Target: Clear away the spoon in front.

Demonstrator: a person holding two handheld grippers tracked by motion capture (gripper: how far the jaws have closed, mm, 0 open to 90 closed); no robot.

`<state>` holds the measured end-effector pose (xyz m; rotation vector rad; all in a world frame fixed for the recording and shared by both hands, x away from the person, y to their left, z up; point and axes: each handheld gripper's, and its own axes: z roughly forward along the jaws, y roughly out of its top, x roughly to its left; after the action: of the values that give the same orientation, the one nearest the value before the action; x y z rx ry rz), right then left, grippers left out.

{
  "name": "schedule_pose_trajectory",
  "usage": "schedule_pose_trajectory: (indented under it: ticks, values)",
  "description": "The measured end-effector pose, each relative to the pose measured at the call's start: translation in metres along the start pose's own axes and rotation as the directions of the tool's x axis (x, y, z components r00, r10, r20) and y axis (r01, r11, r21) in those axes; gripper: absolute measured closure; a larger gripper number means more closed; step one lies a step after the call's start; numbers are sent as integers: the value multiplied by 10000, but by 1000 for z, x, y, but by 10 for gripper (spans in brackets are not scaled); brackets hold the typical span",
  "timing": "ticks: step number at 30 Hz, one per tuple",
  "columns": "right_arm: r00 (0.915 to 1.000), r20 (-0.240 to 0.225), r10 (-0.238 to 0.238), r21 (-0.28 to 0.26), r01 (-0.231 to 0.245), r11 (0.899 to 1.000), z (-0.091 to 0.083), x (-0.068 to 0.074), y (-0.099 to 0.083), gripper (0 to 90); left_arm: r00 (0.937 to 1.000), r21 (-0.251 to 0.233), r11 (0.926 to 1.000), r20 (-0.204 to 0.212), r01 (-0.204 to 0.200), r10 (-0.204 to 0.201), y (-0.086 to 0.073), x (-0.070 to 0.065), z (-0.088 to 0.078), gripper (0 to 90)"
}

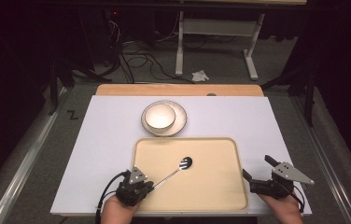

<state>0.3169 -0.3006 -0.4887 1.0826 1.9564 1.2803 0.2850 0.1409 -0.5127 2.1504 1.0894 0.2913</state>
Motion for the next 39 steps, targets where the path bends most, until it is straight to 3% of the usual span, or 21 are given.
schedule_pose_trajectory:
  ticks: [7,11,13,19,21,28,33,39]
  values:
    - [10000,-12,-76,-19,76,10000,1,-1,0,4,9988,-3,9997,429,-241,241,5,-12,5,900]
    - [10000,-4,-21,-35,21,10000,1,-1,0,4,9988,-464,9988,454,181,-160,10,-10,8,900]
    - [10000,12,6,-24,-6,10000,1,-1,0,4,9991,-566,9983,414,135,-112,13,-9,9,900]
    - [10000,39,2,-13,-2,10000,1,-2,0,4,9996,-759,9971,281,-19,40,32,-15,28,900]
    - [10000,34,35,-30,-35,10000,1,-2,-1,4,9986,-835,9962,482,241,-201,36,-15,35,900]
    - [10000,43,42,-19,-42,10000,1,-4,-1,4,9973,-1010,9948,739,129,-54,52,-29,49,900]
    - [9999,49,91,19,-91,10000,1,-2,-1,4,9985,-757,9970,534,142,-101,59,-31,59,900]
    - [10000,52,78,-39,-78,10000,0,-4,-2,4,9977,-700,9955,256,638,-622,56,-20,59,900]
